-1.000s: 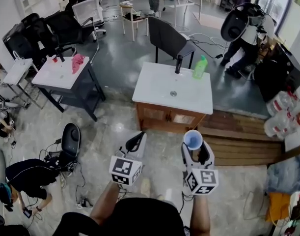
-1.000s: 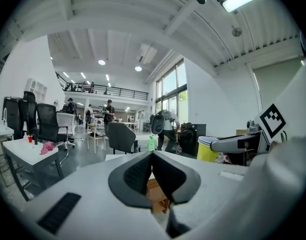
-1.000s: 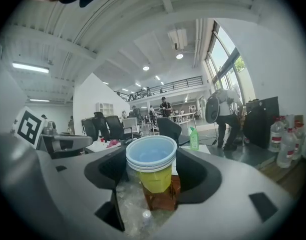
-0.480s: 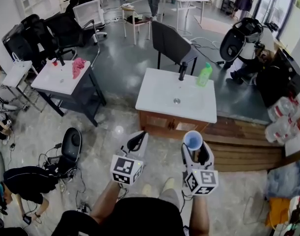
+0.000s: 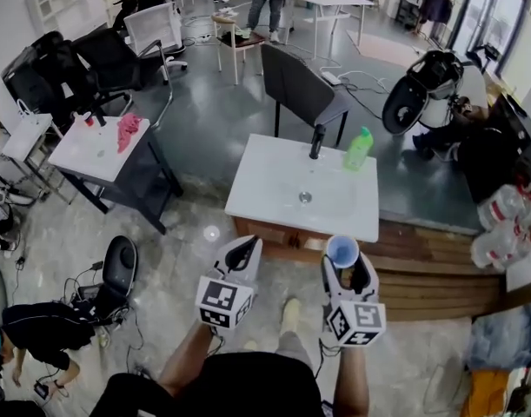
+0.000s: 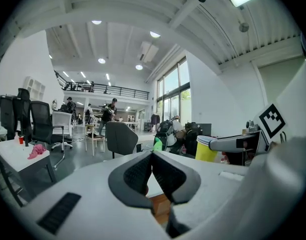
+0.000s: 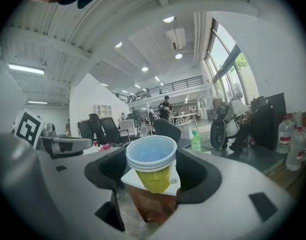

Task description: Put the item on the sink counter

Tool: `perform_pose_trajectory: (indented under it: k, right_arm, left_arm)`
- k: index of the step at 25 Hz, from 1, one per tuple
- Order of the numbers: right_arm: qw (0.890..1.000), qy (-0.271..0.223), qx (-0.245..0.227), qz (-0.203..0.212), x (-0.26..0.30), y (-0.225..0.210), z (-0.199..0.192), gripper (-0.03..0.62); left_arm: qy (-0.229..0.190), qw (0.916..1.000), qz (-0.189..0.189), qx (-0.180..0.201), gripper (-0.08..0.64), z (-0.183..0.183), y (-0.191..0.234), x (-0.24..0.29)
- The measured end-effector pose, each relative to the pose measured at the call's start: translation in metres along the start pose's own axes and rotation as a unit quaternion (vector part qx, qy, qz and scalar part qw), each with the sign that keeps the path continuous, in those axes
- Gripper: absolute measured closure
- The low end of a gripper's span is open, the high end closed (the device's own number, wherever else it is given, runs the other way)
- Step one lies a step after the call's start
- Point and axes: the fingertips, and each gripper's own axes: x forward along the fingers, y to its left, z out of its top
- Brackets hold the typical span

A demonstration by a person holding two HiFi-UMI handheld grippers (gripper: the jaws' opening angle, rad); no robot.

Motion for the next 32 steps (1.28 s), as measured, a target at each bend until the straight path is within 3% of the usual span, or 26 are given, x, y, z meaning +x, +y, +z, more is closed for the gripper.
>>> perform_pose_trajectory:
  k: [12,32]
  right_arm:
    - [0.998,0.031,0.018,0.045,0.107,-0.079,0.004,0.281]
    - [0.991,0.052,0.021,0.118,0.209,-0.12,0.012,0.281]
  left_arm:
    - [0.024,0.999,0.038,-0.007,0.557,0.012,0.011,0.121]
    - [0.038,0.9929,0.11,-0.024,0.557,0.014,0.041,0.204]
